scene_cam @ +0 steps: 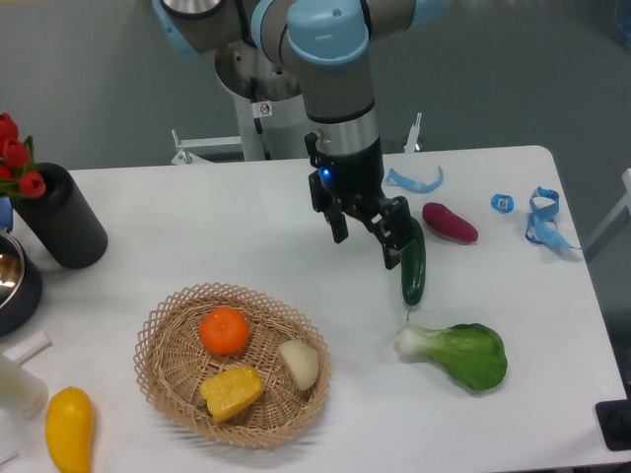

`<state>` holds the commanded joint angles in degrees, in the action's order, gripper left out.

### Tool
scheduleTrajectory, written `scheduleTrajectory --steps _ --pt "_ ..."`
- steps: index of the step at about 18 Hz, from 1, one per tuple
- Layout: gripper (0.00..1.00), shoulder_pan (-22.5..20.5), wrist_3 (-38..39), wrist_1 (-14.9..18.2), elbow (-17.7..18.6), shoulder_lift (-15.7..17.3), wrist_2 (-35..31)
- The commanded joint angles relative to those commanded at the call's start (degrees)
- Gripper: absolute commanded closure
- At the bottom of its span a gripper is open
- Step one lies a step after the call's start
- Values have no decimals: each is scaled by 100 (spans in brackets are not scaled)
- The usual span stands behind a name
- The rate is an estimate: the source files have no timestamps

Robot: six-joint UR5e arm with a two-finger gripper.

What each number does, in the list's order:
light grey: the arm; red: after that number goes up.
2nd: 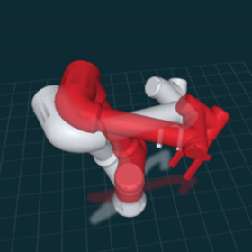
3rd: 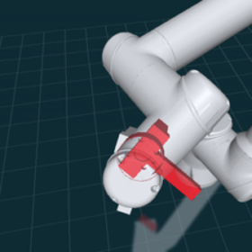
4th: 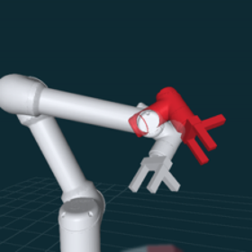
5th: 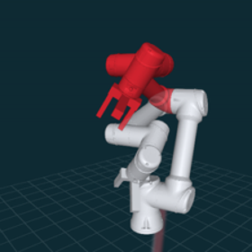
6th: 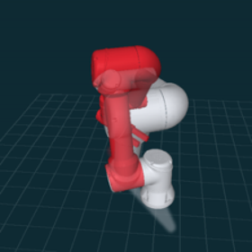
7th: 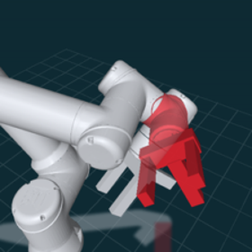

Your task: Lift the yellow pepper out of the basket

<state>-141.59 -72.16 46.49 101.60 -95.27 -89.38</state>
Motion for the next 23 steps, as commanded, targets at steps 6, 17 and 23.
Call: scheduleTrajectory --steps 6,17,23 --pt "0 9 0 0 -18 -26 -9" --pt "0 52 518 -105 -9 -272 167" --pt "0 316 1133 -141 -482 -772 176"
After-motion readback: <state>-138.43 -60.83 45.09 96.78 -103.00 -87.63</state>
